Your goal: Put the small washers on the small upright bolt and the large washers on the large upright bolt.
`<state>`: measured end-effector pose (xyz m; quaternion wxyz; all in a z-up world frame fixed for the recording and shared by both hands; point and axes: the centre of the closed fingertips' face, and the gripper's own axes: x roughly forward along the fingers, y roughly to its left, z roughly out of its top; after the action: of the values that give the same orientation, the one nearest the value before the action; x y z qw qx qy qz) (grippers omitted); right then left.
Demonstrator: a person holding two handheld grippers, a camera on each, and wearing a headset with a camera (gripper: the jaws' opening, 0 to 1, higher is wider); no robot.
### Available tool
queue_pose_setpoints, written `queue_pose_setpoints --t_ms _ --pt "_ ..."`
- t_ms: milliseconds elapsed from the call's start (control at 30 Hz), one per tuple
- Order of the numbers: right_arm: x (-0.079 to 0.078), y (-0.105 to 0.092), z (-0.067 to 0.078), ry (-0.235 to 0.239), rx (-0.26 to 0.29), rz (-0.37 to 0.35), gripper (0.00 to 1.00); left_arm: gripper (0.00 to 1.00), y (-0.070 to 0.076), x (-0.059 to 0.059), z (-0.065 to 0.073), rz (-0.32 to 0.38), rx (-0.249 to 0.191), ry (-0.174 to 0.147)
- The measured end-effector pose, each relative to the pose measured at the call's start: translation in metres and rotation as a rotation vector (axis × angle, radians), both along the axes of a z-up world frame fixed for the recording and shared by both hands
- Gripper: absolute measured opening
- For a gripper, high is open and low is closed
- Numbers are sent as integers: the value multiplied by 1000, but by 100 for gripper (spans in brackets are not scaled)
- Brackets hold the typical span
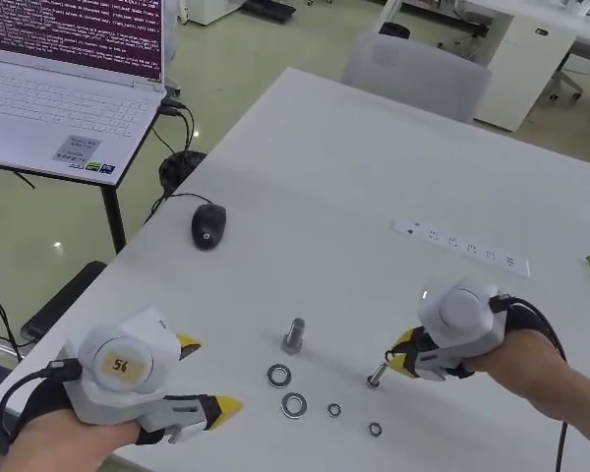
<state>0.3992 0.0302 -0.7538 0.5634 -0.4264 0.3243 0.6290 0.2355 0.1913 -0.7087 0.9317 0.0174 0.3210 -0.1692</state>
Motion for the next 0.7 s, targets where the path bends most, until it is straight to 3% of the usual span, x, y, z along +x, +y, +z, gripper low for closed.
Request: queue_pose_setpoints --t_ms 700 --pt "0 -2 -10 3 -41 10 13 54 2 -2 -2 7 0 7"
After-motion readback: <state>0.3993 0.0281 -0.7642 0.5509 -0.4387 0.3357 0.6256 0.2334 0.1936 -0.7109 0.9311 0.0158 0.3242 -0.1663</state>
